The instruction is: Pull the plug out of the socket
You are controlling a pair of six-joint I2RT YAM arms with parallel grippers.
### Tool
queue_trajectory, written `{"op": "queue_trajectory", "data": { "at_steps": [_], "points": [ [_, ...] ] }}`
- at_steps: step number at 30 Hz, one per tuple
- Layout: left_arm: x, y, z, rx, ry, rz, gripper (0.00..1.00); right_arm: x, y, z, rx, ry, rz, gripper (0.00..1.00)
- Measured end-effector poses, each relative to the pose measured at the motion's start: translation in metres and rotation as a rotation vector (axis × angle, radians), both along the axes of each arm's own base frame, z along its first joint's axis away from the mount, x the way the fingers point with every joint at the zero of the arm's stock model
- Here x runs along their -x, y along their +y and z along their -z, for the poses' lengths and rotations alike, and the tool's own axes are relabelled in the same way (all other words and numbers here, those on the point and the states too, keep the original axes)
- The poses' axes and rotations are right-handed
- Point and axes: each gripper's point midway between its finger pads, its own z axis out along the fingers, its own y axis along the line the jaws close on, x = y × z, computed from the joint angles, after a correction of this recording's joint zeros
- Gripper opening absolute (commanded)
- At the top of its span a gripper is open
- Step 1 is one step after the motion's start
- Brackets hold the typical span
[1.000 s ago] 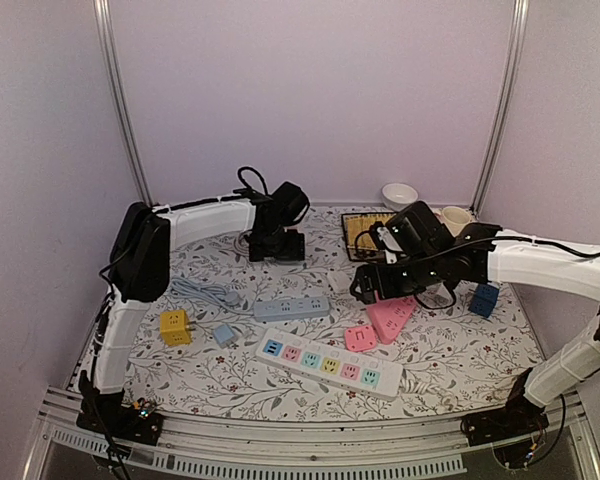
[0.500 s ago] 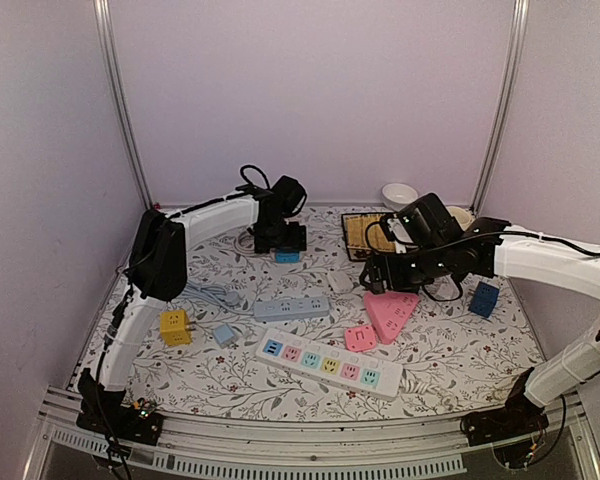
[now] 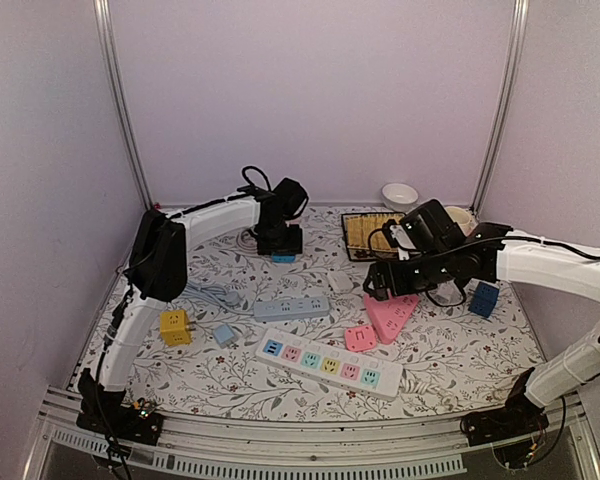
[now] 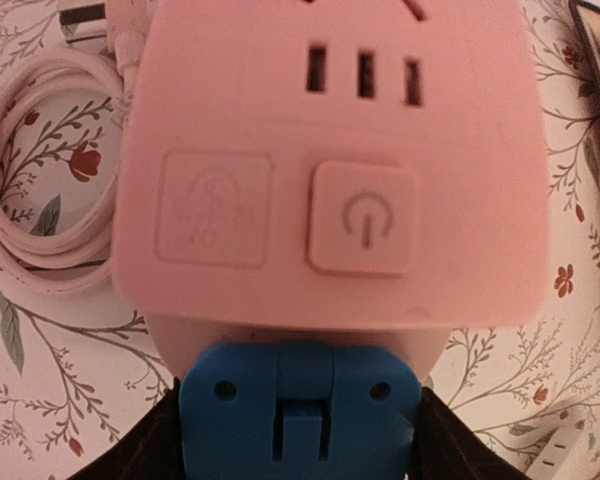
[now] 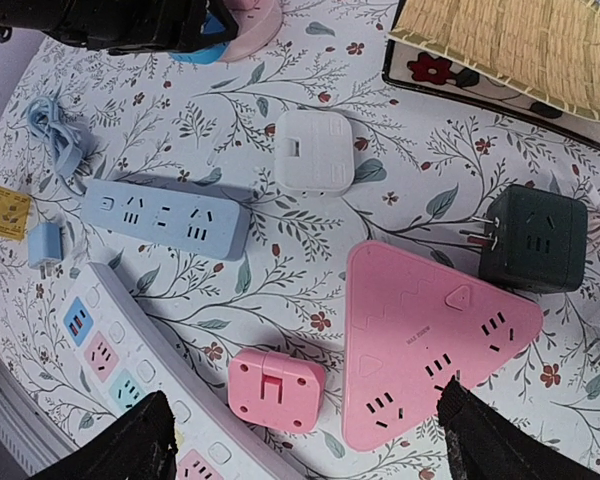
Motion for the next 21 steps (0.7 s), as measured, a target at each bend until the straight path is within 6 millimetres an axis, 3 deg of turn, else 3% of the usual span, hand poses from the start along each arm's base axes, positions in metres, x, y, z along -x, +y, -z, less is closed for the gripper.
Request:
{"op": "queue_trajectory", "data": {
  "at_steps": [7, 13, 21],
  "points": [
    [0.023, 0.003, -0.003, -0.035, 0.012, 0.017, 0.54, 0.006, -0.002, 0.001, -0.011, 0.008, -0.007, 0.93],
    [0.074, 0.006, -0.006, -0.064, 0.048, 0.075, 0.54, 0.012, -0.001, 0.006, -0.027, 0.032, -0.022, 0.93],
    [0.128, 0.009, -0.007, -0.08, 0.055, 0.151, 0.54, 0.02, 0.005, 0.013, -0.056, 0.067, -0.055, 0.93]
  ]
}}
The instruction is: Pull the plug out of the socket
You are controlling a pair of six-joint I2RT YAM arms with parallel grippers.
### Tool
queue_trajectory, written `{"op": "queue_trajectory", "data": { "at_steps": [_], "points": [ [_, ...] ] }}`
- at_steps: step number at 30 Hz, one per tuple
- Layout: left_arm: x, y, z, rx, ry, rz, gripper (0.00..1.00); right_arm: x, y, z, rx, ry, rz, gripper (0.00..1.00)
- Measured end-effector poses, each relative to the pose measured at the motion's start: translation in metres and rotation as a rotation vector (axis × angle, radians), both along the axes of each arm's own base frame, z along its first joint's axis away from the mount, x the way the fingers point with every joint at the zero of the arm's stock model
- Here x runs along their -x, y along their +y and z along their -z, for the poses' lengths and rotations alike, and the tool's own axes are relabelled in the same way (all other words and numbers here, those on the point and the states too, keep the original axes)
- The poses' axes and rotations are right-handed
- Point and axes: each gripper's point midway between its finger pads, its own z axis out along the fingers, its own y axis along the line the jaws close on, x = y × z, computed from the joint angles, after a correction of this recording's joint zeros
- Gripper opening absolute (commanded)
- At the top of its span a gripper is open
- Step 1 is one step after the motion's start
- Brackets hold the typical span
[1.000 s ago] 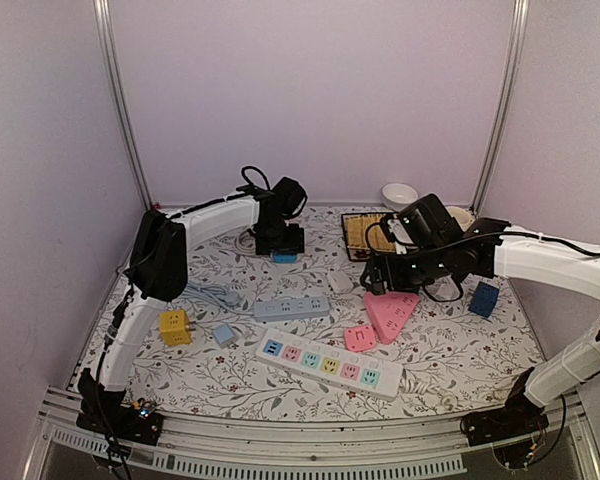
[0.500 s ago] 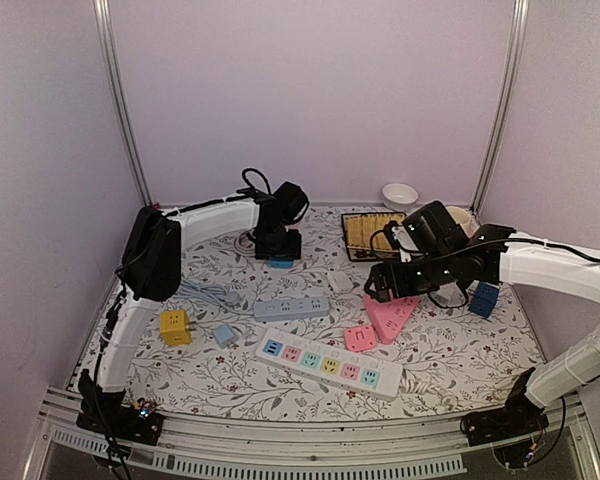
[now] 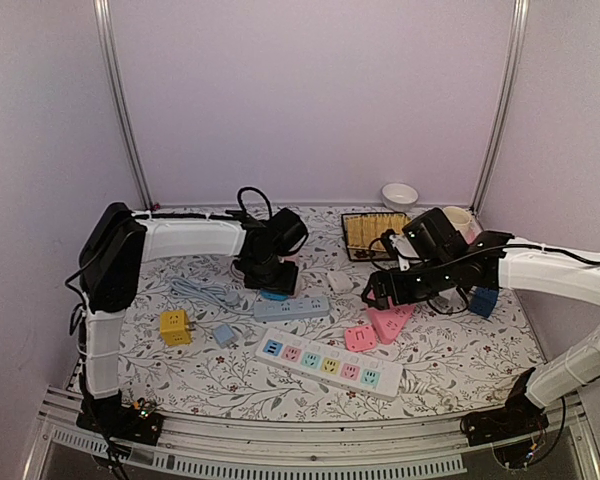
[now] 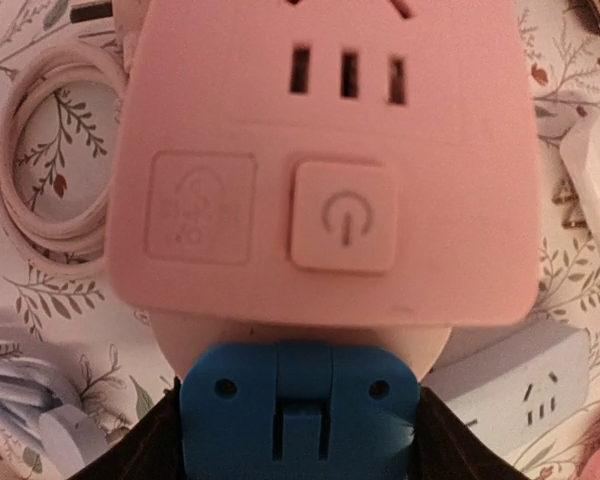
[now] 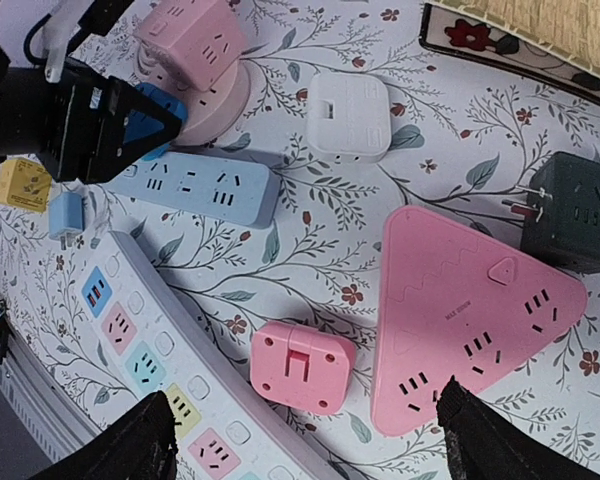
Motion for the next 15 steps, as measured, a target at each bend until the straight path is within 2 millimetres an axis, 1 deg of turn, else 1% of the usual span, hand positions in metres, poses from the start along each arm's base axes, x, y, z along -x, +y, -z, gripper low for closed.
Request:
{"op": "queue_trajectory", "data": {
  "at_steps": [2, 6, 10, 15],
  "points": [
    [0.014, 0.005, 0.0, -0.001, 0.001, 0.022, 0.54, -0.002, 0.006, 0.003, -0.01, 0.01, -0.011, 0.93],
    [0.035, 0.018, -0.006, 0.014, -0.003, 0.059, 0.54, -0.011, 0.024, 0.014, -0.015, 0.045, -0.031, 0.92],
    [0.045, 0.025, -0.013, 0.026, -0.019, 0.112, 0.54, -0.031, 0.05, 0.021, -0.024, 0.066, -0.045, 0.92],
    [0.052, 0.028, -0.008, 0.043, -0.03, 0.179, 0.54, -0.064, 0.091, 0.015, -0.08, 0.071, -0.048, 0.92]
  ]
}}
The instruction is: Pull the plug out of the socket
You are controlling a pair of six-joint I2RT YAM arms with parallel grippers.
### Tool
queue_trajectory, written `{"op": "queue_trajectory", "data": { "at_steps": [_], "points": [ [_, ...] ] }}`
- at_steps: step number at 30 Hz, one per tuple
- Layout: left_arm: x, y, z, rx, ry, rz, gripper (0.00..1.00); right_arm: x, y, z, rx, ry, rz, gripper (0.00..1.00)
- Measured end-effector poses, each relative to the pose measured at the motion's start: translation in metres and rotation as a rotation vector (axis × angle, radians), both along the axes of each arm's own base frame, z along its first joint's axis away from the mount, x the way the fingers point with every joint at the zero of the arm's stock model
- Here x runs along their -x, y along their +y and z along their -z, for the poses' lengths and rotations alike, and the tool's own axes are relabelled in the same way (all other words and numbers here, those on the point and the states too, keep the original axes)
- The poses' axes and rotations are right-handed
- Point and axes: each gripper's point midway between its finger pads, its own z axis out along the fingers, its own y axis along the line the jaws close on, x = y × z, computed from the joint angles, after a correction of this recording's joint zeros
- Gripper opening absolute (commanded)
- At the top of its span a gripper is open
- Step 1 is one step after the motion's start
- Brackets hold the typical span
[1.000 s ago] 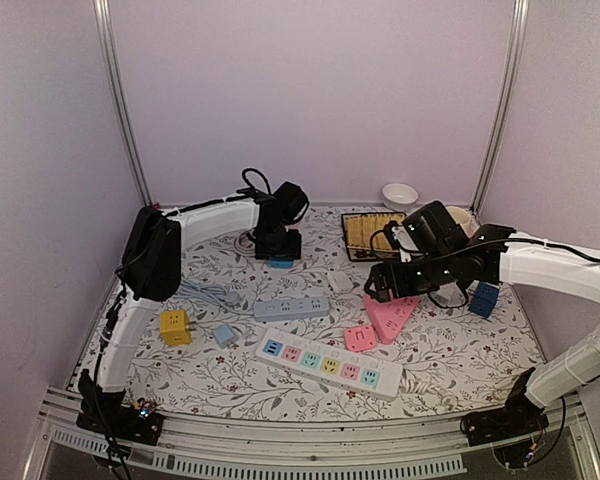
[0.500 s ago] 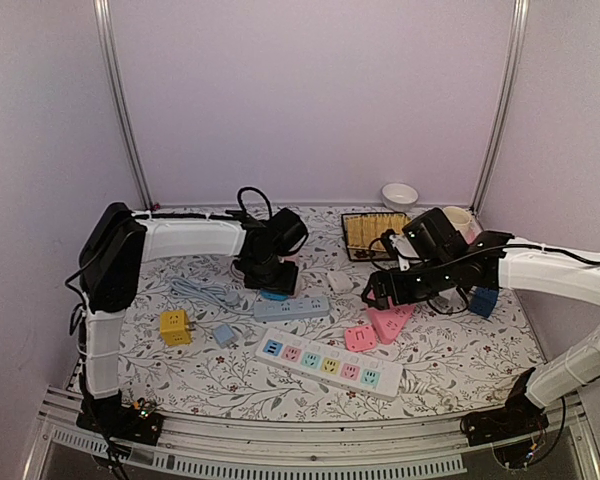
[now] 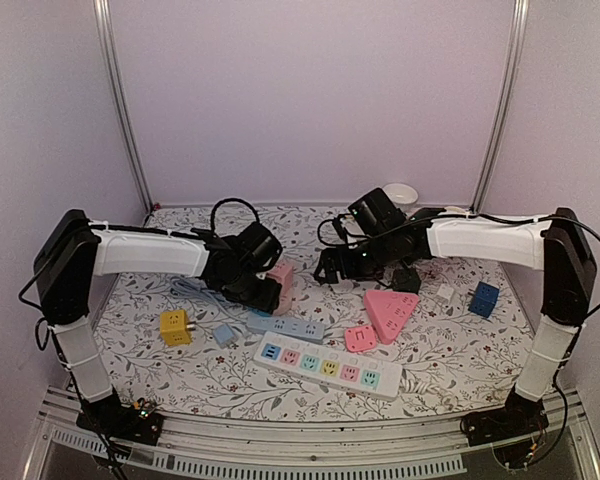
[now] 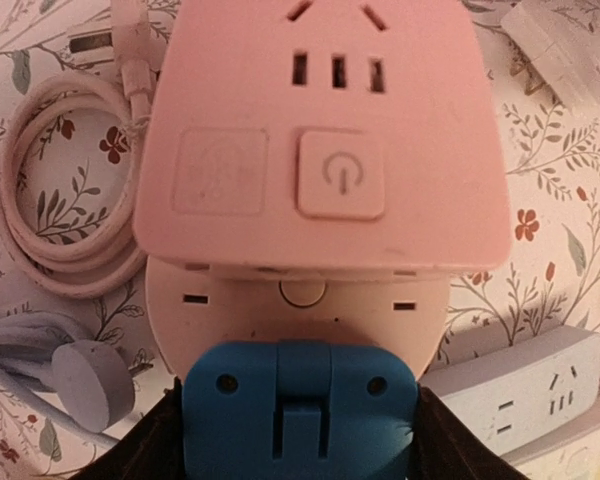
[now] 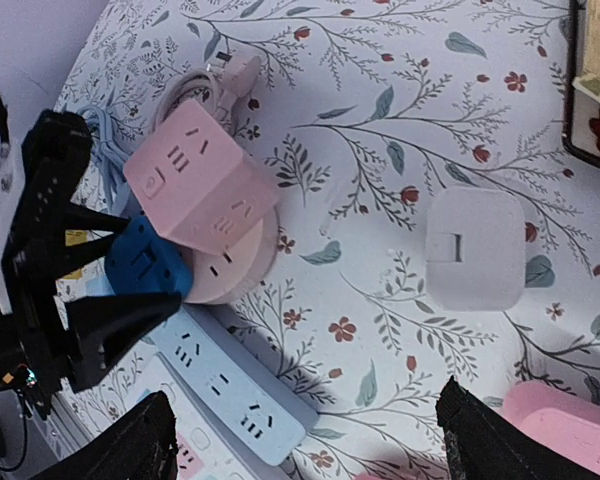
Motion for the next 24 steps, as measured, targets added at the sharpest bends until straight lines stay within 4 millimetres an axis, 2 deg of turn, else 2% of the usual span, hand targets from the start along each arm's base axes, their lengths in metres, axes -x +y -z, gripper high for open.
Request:
{"op": "queue_trajectory", "data": {
  "at_steps": [5, 6, 11, 15, 18, 24],
  "points": [
    [0.01, 0.001, 0.003, 0.047, 0.005, 0.034, 0.53, -0.032, 0.044, -0.008, -0.078, 0.014, 0.0, 0.92],
    [0.011, 0.001, 0.003, 0.057, 0.008, 0.038, 0.53, -0.041, 0.055, -0.007, -0.092, 0.018, 0.004, 0.92],
    [0.023, 0.0, 0.009, 0.102, 0.033, 0.06, 0.53, -0.055, 0.082, 0.012, -0.116, 0.063, 0.02, 0.92],
    [0.029, 0.002, 0.01, 0.123, 0.031, 0.073, 0.52, -0.058, 0.095, 0.032, -0.113, 0.105, 0.041, 0.92],
    [0.033, 0.003, 0.009, 0.129, 0.038, 0.083, 0.53, -0.051, 0.1, 0.043, -0.102, 0.133, 0.048, 0.92],
    [0.034, 0.002, 0.009, 0.131, 0.035, 0.1, 0.54, -0.036, 0.11, 0.046, -0.098, 0.145, 0.027, 0.92]
  ]
}}
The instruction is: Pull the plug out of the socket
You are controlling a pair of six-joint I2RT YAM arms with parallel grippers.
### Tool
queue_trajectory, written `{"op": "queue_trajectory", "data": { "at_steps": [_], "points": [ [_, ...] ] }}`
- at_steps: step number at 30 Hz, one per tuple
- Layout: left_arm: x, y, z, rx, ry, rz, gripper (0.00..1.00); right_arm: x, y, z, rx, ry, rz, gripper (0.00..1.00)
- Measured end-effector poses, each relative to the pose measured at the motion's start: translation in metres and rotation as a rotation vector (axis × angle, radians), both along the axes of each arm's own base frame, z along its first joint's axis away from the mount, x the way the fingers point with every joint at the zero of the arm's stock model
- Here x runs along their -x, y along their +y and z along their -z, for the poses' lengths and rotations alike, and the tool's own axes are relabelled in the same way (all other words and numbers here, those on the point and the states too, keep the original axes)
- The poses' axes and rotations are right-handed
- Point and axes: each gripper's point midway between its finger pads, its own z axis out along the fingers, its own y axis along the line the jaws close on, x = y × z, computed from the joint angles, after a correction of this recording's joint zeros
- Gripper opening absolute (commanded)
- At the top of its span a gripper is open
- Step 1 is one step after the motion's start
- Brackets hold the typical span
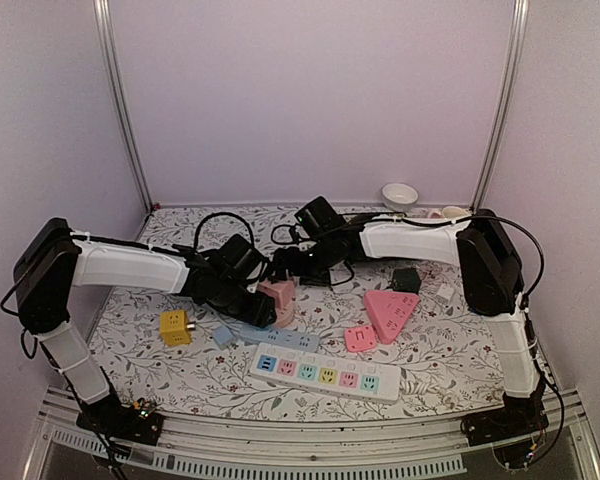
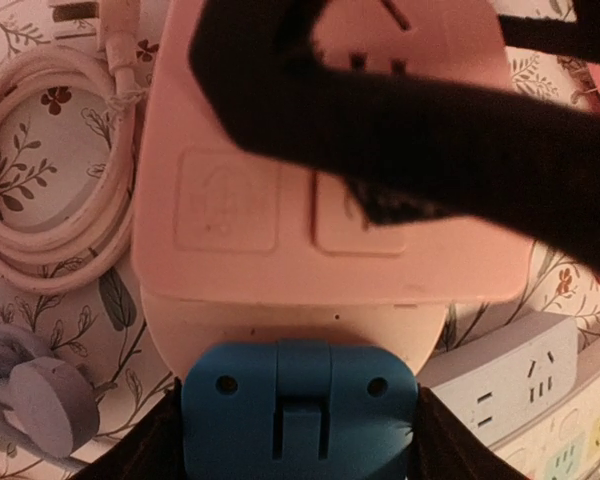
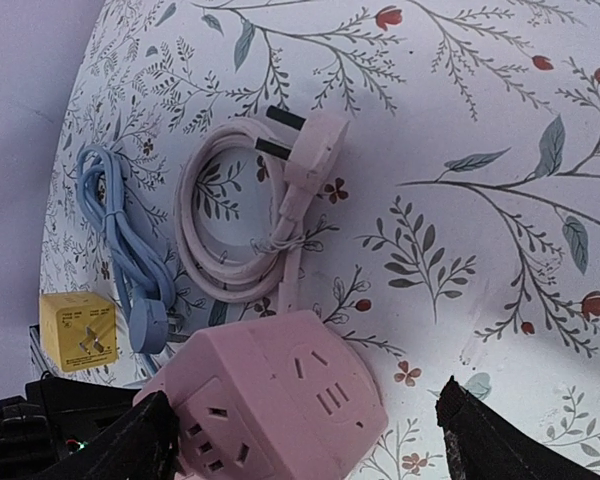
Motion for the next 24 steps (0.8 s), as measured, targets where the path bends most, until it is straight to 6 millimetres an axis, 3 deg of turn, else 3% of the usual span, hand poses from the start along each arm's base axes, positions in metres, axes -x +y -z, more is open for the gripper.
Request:
{"op": "queue_trajectory", "data": {
  "at_steps": [13, 24],
  "points": [
    [-0.003, 0.003, -0.001, -0.005, -0.001, 0.015, 0.54, 0.006, 0.001, 0.009, -0.035, -0.007, 0.029, 0.91],
    [-0.013, 0.008, -0.008, 0.088, 0.077, 0.01, 0.53, 0.012, -0.001, 0.008, -0.042, -0.042, 0.056, 0.91]
  ]
}}
